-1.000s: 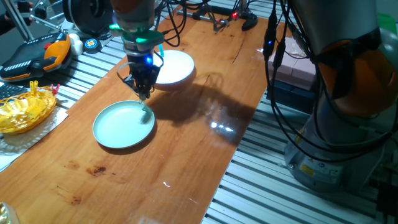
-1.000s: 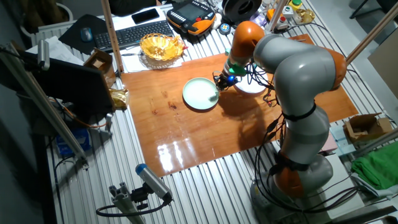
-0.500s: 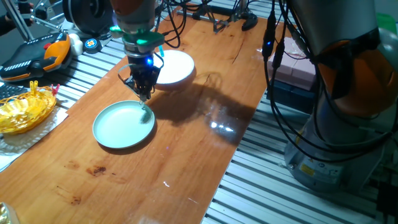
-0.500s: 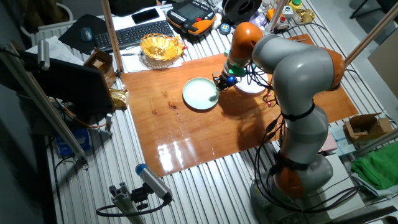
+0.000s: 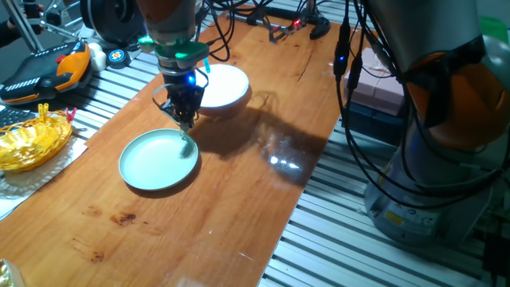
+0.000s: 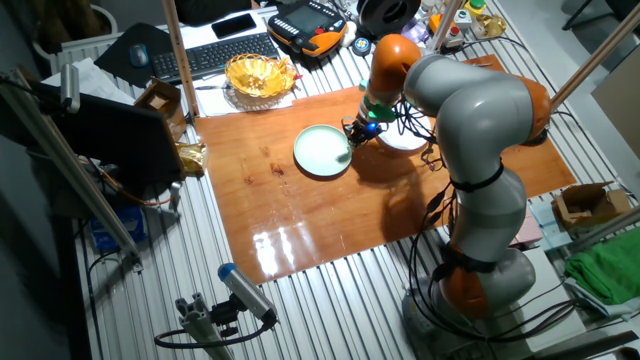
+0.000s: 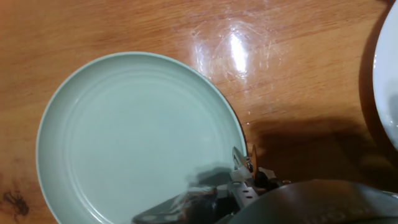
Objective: Use a clamp
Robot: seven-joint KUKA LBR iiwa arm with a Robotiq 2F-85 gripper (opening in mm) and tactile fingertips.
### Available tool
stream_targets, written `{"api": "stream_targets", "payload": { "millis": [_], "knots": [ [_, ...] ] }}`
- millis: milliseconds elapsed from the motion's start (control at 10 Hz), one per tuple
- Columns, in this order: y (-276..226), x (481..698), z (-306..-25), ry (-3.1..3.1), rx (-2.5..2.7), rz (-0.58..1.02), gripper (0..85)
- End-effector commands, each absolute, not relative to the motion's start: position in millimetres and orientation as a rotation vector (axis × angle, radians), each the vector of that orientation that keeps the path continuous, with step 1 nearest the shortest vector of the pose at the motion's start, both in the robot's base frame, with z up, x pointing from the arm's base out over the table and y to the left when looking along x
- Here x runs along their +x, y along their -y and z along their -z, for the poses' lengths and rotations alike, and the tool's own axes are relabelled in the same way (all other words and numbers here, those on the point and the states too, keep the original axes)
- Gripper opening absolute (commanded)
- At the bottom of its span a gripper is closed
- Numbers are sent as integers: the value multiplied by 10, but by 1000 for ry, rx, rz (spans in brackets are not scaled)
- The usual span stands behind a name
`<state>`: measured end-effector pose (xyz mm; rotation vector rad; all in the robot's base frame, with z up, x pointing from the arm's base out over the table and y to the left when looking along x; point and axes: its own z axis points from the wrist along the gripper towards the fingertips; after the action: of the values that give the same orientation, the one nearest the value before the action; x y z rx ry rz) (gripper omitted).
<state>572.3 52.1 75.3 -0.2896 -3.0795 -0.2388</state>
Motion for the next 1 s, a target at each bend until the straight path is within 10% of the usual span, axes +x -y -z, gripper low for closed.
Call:
{"api": "stream_targets", "payload": {
  "millis": [0,900],
  "knots": [
    [-522,5722,-735,3081,-287,245,17],
    [-545,5722,-715,3084,-305,224,223]
  ]
}}
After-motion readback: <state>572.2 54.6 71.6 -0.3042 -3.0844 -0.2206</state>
